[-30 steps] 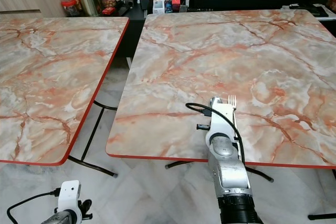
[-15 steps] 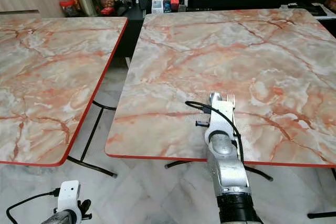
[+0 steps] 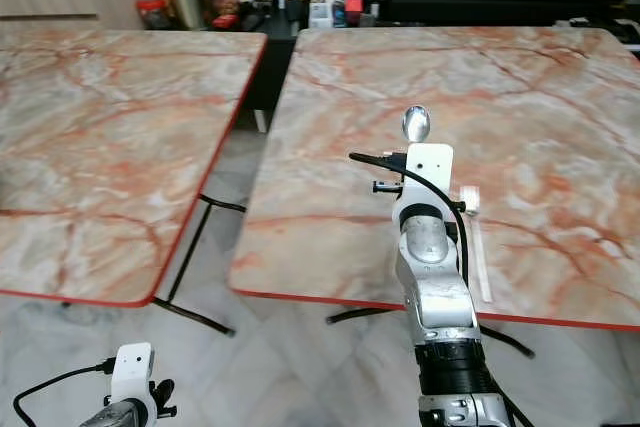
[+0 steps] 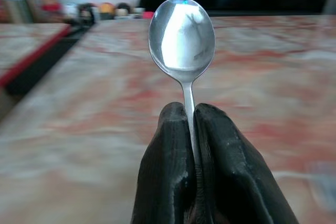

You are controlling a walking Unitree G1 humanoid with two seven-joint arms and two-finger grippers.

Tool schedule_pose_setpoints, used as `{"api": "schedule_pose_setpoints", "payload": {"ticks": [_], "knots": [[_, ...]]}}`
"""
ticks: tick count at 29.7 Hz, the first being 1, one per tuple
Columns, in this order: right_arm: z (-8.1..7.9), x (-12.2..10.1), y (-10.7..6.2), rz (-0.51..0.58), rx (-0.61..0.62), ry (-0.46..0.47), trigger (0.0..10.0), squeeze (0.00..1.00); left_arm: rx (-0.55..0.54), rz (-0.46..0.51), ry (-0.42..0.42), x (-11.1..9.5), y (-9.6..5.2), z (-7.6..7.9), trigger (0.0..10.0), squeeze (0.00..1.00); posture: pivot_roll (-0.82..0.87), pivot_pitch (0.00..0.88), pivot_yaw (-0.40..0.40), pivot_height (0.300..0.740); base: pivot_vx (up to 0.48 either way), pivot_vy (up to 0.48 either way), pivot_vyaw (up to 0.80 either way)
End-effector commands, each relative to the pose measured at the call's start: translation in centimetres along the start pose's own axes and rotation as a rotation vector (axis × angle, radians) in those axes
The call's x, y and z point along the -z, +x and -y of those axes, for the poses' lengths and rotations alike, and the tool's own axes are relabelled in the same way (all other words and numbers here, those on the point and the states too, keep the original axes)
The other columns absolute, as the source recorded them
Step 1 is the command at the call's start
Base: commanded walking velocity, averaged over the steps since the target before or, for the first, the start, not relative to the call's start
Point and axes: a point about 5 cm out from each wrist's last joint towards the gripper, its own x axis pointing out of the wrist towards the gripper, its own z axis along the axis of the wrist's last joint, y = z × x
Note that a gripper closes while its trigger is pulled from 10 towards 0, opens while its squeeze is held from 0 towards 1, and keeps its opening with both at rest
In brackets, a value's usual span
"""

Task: Setting the table

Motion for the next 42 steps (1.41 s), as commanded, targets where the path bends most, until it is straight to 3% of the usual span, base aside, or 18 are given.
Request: {"api": "schedule_pose_setpoints", "payload": {"ticks": [1,42], "knots": [[0.0,-0.3,0.1,0.017,-0.001,-0.006,10.0,0.0,-0.022,-0.026,-0.013,0.6,-0.2,-0.5,10.0,0.0,-0.06,0.086,0.083,0.74,0.0,0.48,0.0],[-1.3,0.0,-0.4,0.016,-0.042,0.006,10.0,0.0,-0.033,-0.023,-0.022,0.7,-0.2,-0.5,10.0,0.0,-0.04,0.086,0.084,0.74,0.0,0.48,0.0]]}}
